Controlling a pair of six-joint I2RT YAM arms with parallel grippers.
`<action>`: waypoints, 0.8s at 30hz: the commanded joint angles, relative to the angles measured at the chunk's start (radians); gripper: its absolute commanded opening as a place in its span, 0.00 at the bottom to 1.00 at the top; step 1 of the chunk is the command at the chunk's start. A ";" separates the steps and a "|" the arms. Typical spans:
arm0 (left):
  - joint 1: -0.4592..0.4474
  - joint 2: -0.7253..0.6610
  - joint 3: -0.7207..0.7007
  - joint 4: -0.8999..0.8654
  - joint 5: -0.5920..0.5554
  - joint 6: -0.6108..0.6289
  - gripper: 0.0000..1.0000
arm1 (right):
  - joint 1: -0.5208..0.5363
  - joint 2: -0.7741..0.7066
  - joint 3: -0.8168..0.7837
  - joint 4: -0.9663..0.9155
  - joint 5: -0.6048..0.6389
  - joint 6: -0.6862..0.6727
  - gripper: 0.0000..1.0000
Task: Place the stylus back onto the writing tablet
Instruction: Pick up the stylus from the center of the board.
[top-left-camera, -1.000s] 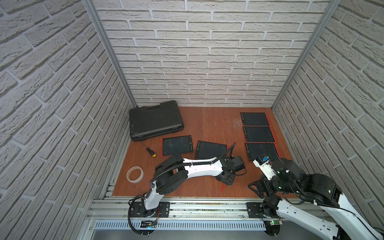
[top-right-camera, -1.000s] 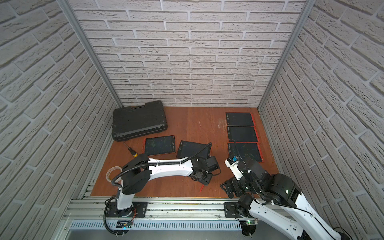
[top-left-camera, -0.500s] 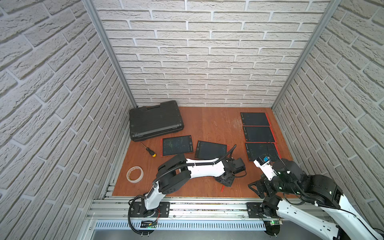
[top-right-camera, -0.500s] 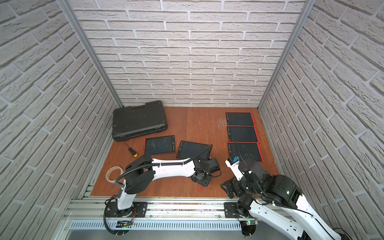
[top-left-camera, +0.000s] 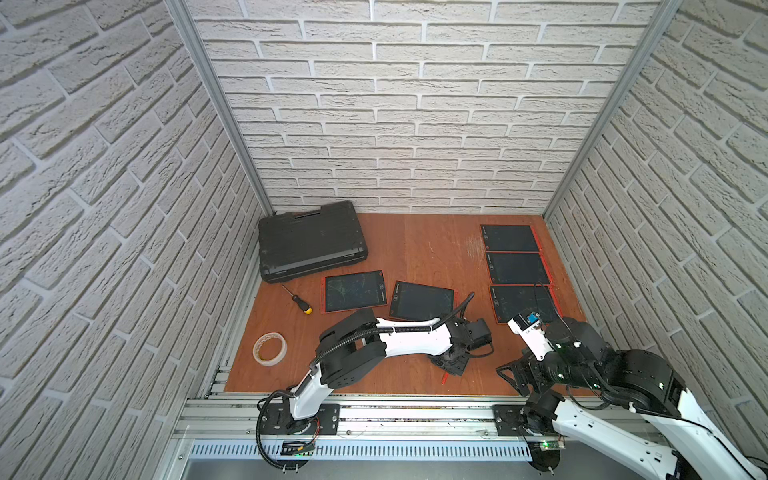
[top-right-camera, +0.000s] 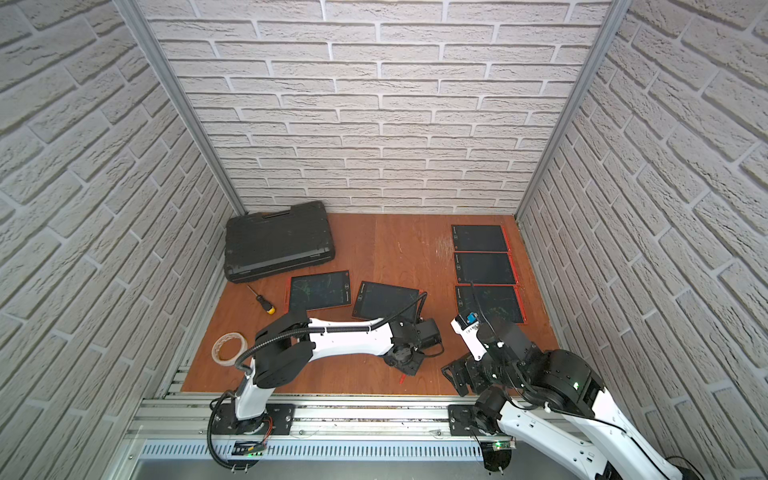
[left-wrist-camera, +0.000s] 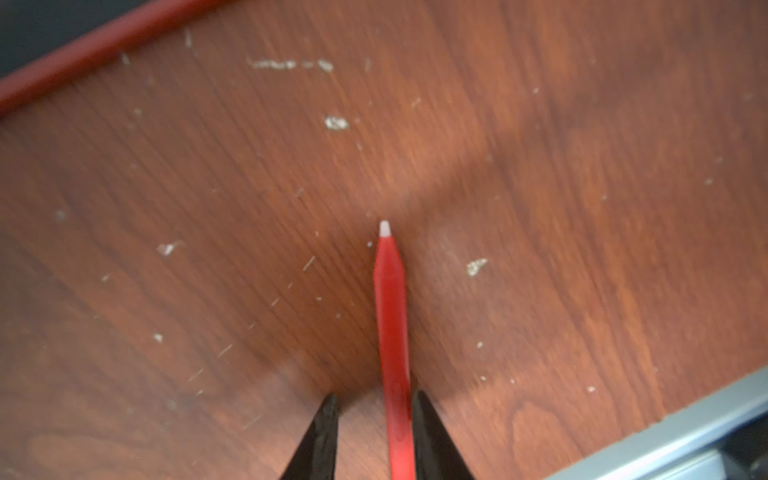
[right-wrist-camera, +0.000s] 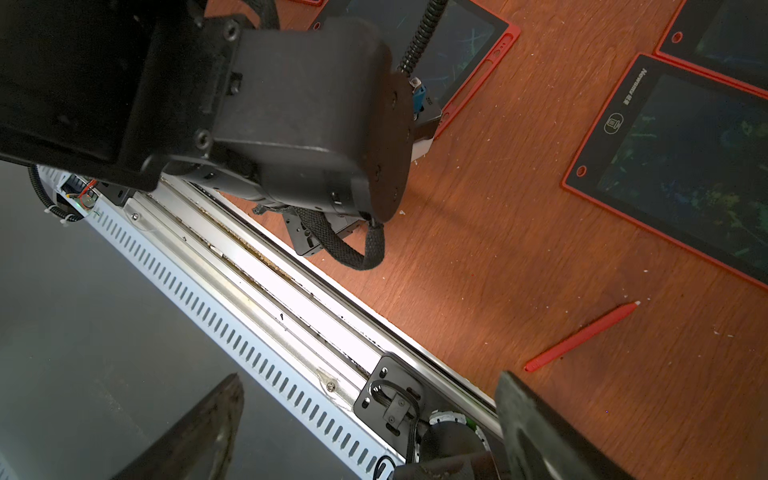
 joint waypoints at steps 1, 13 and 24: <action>-0.005 0.026 0.015 -0.024 -0.007 0.001 0.27 | 0.008 -0.009 -0.005 0.030 0.012 0.005 0.94; -0.005 0.031 0.017 -0.026 -0.010 0.010 0.14 | 0.007 0.000 -0.007 0.031 0.017 0.003 0.94; -0.002 -0.002 0.021 -0.041 -0.037 0.010 0.07 | 0.007 0.007 -0.007 0.032 0.018 0.006 0.94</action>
